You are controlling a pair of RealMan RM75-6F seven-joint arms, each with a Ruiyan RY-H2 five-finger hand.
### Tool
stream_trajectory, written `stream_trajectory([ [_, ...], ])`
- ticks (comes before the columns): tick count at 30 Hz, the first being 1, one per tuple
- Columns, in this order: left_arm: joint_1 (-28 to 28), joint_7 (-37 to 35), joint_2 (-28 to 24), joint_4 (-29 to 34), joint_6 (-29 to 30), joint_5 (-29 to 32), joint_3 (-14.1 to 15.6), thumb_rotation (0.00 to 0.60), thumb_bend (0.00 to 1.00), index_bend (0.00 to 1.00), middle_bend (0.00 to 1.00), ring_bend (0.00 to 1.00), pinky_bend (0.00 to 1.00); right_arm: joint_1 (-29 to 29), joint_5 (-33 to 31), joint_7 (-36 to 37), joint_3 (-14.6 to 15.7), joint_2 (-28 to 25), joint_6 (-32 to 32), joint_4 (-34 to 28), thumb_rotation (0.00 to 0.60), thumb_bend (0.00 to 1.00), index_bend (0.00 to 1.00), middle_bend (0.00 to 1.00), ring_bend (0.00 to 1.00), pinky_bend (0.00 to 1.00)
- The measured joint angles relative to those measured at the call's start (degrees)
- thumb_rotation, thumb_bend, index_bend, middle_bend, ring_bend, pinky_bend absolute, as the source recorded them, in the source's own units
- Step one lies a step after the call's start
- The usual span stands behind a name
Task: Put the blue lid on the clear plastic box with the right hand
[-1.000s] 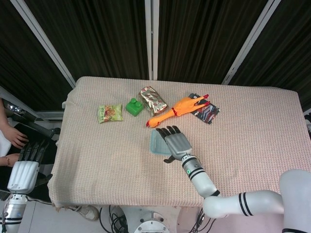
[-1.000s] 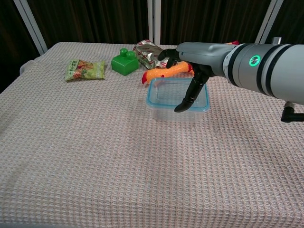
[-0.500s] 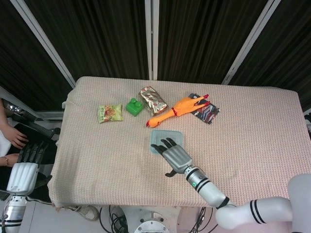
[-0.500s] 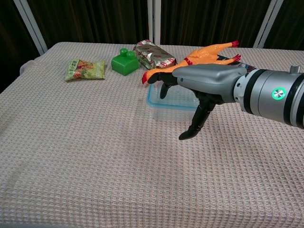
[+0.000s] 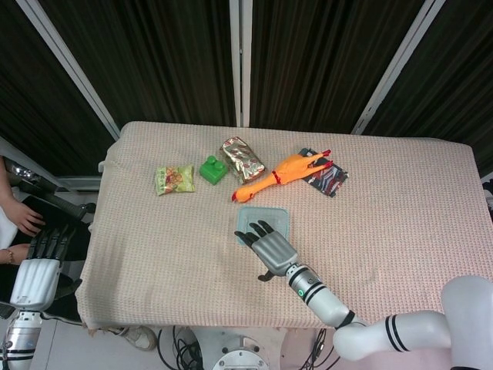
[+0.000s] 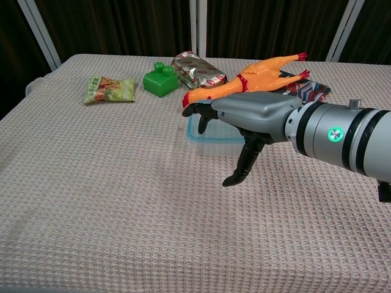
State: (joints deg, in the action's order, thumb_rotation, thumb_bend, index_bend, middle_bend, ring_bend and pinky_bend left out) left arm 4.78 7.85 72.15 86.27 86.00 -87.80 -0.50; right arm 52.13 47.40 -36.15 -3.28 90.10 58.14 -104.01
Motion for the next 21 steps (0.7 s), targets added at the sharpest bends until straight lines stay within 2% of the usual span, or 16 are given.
stream_trajectory([
  [13, 0.18, -0.31, 0.31, -0.47, -0.42, 0.07, -0.08, 0.6, 0.03, 0.05, 0.01, 0.0, 0.0, -0.39, -0.96, -0.15, 0.27, 0.73, -0.29, 1.07, 0.6, 0.0, 0.0, 0.22, 0.0, 0.0],
  [21, 0.28, -0.7, 0.26, -0.67, -0.31, -0.1, -0.24, 0.6, 0.03, 0.05, 0.01, 0.0, 0.0, -3.33, 3.54, 4.7, -1.19, -2.52, 3.28, -0.73, 0.6, 0.0, 0.0, 0.21, 0.0, 0.0],
])
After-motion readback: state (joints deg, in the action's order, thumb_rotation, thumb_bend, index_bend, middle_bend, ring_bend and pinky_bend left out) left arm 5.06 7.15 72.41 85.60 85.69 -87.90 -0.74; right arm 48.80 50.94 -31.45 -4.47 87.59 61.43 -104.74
